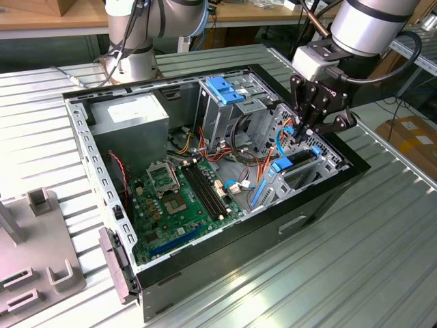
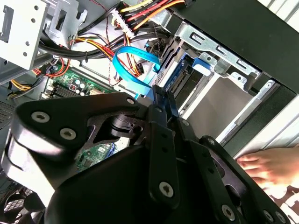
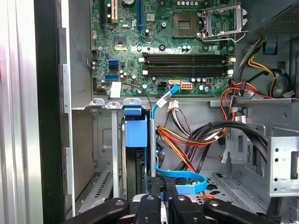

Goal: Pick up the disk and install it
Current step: 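Insert the first disk wire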

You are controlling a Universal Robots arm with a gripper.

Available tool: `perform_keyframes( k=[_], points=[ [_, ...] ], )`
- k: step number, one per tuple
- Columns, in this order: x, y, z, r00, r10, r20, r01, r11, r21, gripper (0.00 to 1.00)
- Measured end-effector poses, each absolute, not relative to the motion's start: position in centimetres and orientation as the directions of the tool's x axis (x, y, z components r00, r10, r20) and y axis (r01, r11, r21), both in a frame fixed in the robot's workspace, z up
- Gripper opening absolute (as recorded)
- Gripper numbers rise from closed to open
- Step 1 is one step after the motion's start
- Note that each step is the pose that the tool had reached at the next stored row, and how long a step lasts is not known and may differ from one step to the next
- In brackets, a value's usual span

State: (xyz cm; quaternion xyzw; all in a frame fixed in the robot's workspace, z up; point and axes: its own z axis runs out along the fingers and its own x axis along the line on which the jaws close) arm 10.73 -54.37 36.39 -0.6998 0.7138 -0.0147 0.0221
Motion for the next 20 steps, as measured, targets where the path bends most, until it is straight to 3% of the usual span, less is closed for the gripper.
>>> perform_keyframes(
  k=[20],
  points=[
    [10.25, -54.74, 36.06, 0.009, -1.0, -0.011, -0.998, -0.008, -0.066, 0.16]
  ],
)
